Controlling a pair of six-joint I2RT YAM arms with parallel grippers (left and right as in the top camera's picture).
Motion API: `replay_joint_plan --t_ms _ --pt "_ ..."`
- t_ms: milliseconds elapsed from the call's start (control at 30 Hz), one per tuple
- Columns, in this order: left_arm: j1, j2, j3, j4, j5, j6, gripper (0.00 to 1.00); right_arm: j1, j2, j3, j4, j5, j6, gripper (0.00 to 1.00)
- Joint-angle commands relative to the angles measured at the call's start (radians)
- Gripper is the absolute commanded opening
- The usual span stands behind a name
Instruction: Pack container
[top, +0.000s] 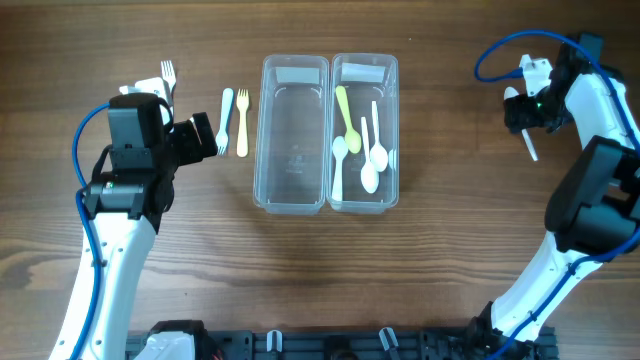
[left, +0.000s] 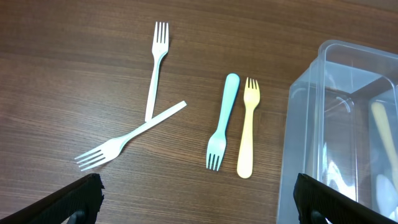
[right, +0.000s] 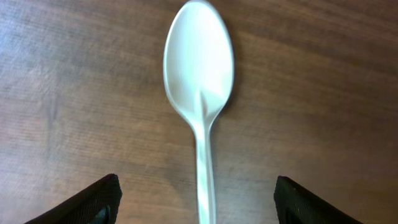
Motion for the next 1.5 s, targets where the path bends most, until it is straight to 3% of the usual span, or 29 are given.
replay_joint_plan --t_ms 0,300,700,833,967,1067,1267,1467 --pt "0.006 0.004 0.019 0.000 -0.013 0.016 1.00 0.003 0.034 -0.003 0.034 0.021 0.025 0.79" --pt "0.006 0.004 0.019 0.000 -0.013 0.016 1.00 0.003 0.064 -0.003 0.076 -0.002 0.071 0.75" --pt "0.006 0.004 0.019 0.000 -0.013 0.016 1.00 0.003 0.094 -0.003 0.059 -0.006 0.146 0.62" --pt "0.006 0.004 0.019 0.000 -0.013 0.016 1.00 0.003 0.095 -0.011 0.043 -0.013 0.187 0.45" --pt "0.006 0.004 0.019 0.000 -0.013 0.016 1.00 0.006 0.095 -0.010 -0.012 -0.013 0.275 0.15" --pt "0.006 0.004 0.019 0.000 -0.013 0.016 1.00 0.010 0.087 -0.008 -0.047 -0.013 0.341 0.05" --pt "0.006 0.004 0.019 0.000 -0.013 0.016 1.00 0.028 -0.006 -0.007 -0.082 -0.100 0.393 0.04" --pt "0.006 0.004 0.019 0.000 -0.013 0.016 1.00 0.106 -0.227 0.010 -0.090 -0.231 0.509 0.04"
